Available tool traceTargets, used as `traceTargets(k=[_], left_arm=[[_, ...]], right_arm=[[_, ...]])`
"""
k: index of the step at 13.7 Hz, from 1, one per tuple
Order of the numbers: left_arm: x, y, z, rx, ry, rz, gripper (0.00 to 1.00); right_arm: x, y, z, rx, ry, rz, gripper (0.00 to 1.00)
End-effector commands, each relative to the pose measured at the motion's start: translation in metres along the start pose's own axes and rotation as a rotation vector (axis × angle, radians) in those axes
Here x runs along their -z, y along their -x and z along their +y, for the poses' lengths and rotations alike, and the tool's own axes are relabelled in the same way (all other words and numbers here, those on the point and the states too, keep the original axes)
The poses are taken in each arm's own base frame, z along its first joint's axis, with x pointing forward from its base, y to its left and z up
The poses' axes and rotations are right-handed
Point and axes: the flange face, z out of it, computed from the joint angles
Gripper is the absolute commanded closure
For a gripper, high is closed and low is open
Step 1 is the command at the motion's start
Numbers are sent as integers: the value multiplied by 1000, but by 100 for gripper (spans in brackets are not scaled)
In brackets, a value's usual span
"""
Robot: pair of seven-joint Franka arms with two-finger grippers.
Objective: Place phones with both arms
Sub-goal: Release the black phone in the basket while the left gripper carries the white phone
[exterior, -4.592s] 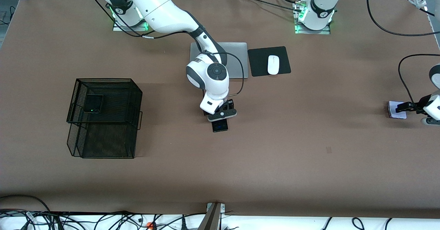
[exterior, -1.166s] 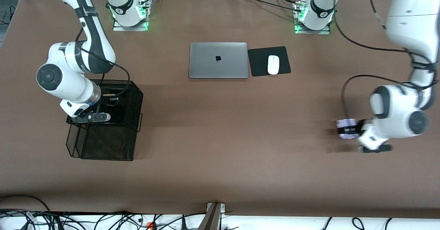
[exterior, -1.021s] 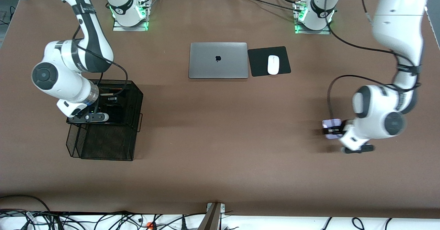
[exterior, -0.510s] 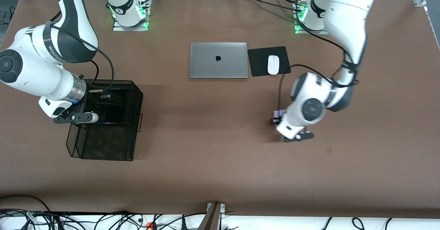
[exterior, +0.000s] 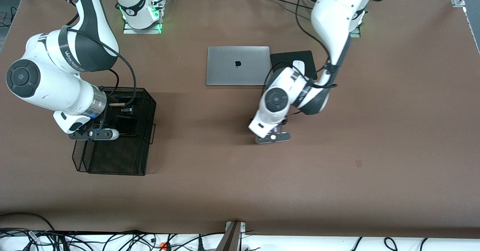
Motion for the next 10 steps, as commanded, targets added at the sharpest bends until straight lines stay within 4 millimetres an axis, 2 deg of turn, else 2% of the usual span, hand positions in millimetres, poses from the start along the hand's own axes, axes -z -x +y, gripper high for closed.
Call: traceTargets(k=[1, 4, 9, 10], left_arm=[[-9, -6, 38, 23, 35, 39, 100], [-33, 7, 65, 77, 72, 93, 100], [-54, 26, 80, 80, 37, 114, 100], [-55, 28, 83, 83, 40, 123, 80]], right_arm=[[6, -2, -3, -14, -15, -9, 0], [6, -2, -3, -14, -14, -9, 0], [6, -1, -4, -12, -14, -9, 0], [6, -2, -3, -14, -14, -9, 0]])
